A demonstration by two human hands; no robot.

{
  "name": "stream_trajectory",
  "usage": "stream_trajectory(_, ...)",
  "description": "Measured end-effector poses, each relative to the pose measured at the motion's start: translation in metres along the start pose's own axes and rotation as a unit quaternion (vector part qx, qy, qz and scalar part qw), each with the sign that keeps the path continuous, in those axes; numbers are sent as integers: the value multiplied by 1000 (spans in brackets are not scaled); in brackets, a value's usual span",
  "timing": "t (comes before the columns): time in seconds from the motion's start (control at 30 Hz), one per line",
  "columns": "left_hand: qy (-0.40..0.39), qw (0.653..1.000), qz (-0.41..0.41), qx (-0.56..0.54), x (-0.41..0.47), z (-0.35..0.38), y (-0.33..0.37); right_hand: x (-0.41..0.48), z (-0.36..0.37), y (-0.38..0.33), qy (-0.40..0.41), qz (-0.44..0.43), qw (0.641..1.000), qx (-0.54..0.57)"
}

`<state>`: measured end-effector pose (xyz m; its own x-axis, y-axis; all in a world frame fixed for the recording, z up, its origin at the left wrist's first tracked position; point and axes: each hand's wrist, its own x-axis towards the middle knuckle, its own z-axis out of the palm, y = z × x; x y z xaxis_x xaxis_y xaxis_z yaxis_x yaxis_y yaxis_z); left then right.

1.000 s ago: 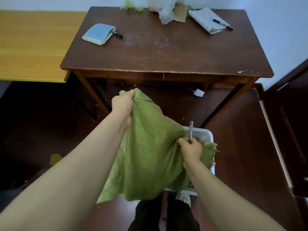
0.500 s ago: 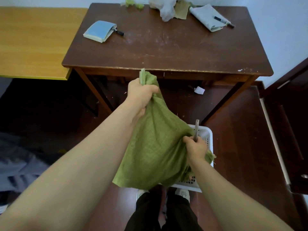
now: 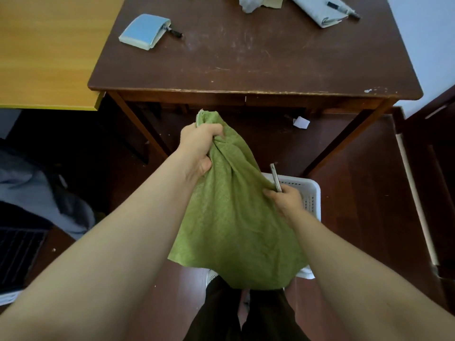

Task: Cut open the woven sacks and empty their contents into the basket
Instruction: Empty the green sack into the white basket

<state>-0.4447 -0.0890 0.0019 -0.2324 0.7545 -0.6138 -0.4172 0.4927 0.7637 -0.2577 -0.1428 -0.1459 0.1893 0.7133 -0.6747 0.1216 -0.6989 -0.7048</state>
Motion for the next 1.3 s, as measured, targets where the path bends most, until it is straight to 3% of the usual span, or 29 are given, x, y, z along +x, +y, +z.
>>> stream_trajectory(0.1, 31, 999, -15, 26, 1, -10, -3, 5, 7, -4, 56, -27, 997, -56)
stream_trajectory(0.23, 42, 995, -27, 81, 4, -30, -3, 2, 13, -43, 102, -95, 990, 3)
stream_trajectory(0.3, 20, 989, -25, 144, 5, -35, -1, -3, 20, -59, 107, -128, 985, 34)
stream_trajectory(0.4, -73, 958, -48, 274, 8, -41, -6, -7, 28, -70, 89, -151, 984, 38)
stream_trajectory(0.47, -107, 900, -67, 418, 9, -43, -18, -9, 25, -75, 85, -159, 984, 2)
stream_trajectory(0.57, -136, 751, -62, 643, 13, -48, -42, -14, 26, -72, 69, -172, 983, 15)
stream_trajectory(0.67, -142, 622, -26, 770, 11, -49, -63, -18, 26, -58, 56, -144, 988, 25)
stream_trajectory(0.7, -118, 599, 7, 792, 12, -49, -66, -16, 23, -57, 59, -140, 988, 23)
stream_trajectory(0.73, -80, 609, 47, 788, 13, -48, -66, -14, 20, -59, 63, -140, 988, 27)
stream_trajectory(0.77, -47, 647, 71, 758, 14, -46, -61, -12, 16, -64, 68, -142, 987, 44)
stream_trajectory(0.87, -2, 816, 81, 573, 19, -31, -48, -4, 4, -70, 87, -138, 981, 104)
stream_trajectory(0.93, -10, 871, 82, 485, 13, -15, -50, 0, -5, -62, 57, -115, 987, 102)
stream_trajectory(1.03, -44, 902, 60, 425, 2, 2, -65, -3, -12, -50, -96, -104, 990, 28)
stream_trajectory(1.13, -77, 898, 51, 430, 0, 9, -78, -7, -3, -38, -213, -108, 971, -10)
stream_trajectory(1.23, -90, 907, 49, 408, 2, 2, -84, -10, 11, -30, -198, -69, 978, -10)
stream_trajectory(1.3, -144, 927, 7, 346, 1, -11, -81, -4, 14, -24, -160, -56, 985, 18)
